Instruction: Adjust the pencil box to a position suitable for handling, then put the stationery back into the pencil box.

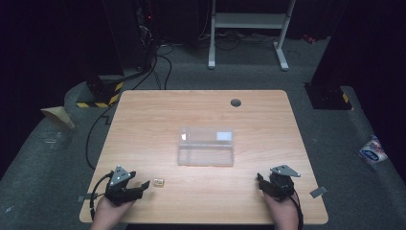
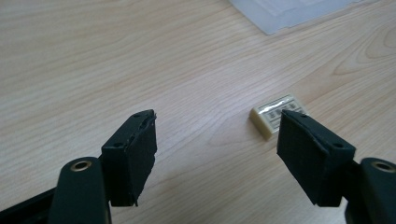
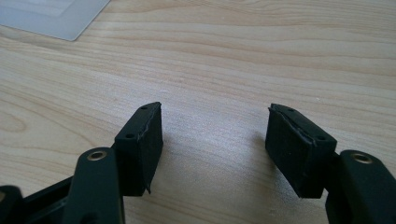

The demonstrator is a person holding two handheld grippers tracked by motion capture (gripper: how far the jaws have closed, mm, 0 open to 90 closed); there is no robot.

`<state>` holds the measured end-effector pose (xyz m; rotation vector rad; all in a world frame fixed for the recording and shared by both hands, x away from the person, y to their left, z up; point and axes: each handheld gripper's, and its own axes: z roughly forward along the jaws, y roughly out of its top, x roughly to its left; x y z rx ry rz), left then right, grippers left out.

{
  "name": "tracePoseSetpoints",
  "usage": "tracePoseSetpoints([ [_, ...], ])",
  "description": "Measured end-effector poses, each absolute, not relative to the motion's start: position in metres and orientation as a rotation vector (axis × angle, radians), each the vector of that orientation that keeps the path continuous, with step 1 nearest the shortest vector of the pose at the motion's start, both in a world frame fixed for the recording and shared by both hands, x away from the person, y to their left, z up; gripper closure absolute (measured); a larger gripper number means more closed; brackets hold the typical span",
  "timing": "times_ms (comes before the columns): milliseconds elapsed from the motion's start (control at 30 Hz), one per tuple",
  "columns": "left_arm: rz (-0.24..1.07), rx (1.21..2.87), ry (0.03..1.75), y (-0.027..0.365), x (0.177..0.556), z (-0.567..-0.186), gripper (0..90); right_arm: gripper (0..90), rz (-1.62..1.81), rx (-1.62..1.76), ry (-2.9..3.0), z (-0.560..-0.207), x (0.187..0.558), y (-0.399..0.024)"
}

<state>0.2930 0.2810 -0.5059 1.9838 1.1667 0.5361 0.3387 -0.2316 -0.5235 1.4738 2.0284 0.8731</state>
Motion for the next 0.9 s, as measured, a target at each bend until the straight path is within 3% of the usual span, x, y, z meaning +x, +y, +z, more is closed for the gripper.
tracePoseSetpoints([
  [367, 0.519, 2.005, 1.098, 0.263, 0.295, -0.506, 30.4, 36.4, 0.872, 1.472, 2.029, -0.523, 0.339, -0.231],
  [900, 0.510, 2.087, 1.039, 0.243, 0.305, -0.518, 40.0, 37.0, 0.870, 1.465, 2.035, -0.523, 0.338, -0.231],
])
